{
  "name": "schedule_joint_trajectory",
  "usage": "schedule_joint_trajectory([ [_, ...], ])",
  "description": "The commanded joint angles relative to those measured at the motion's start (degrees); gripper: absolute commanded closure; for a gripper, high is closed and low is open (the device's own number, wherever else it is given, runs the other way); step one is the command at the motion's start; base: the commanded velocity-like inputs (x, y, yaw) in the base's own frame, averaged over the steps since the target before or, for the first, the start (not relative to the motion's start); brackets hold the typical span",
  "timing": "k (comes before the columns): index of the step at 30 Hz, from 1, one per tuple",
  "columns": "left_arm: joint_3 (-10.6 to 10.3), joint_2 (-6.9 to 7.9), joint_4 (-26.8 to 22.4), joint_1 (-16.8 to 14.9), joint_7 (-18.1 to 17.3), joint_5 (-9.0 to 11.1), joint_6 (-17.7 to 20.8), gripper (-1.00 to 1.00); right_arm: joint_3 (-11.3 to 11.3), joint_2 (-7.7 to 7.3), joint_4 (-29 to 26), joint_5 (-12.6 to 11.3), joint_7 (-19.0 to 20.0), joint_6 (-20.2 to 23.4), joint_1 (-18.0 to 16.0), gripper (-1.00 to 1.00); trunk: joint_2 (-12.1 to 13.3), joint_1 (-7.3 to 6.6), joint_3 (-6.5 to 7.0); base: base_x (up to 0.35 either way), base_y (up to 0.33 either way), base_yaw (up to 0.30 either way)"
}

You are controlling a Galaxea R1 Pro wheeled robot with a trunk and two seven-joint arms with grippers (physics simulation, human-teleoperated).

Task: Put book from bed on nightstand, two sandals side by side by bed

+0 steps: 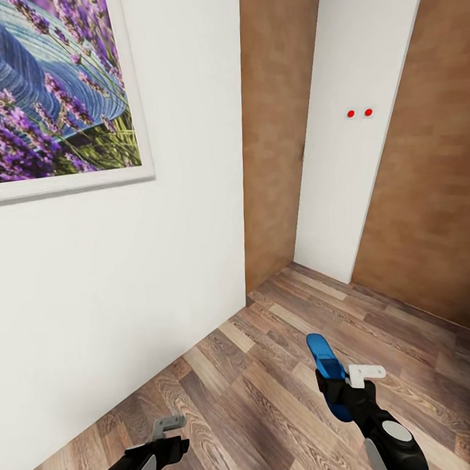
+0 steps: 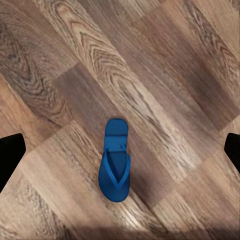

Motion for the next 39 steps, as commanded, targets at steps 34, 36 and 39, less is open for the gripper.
schedule_joint_trajectory([
  [34, -0.25, 0.02, -0.10, 0.02, -0.03, 0.24, 0.68, -1.00, 0.08, -0.02, -0.08, -0.56, -0.46, 0.26, -0.03, 1.00, -13.68, 7.47, -6.16, 0.000, 0.000, 0.000],
  [36, -0.26, 0.02, -0.10, 0.00, -0.03, 0.19, 0.67, -1.00, 0.07, -0.02, -0.08, -0.54, -0.46, 0.26, -0.03, 1.00, -14.48, 7.91, -6.52, 0.000, 0.000, 0.000],
  [39, -0.26, 0.02, -0.10, 0.00, -0.03, 0.14, 0.66, -1.00, 0.05, -0.04, -0.08, -0.55, -0.46, 0.26, -0.03, 1.00, -15.68, 8.57, -7.06, 0.000, 0.000, 0.000],
])
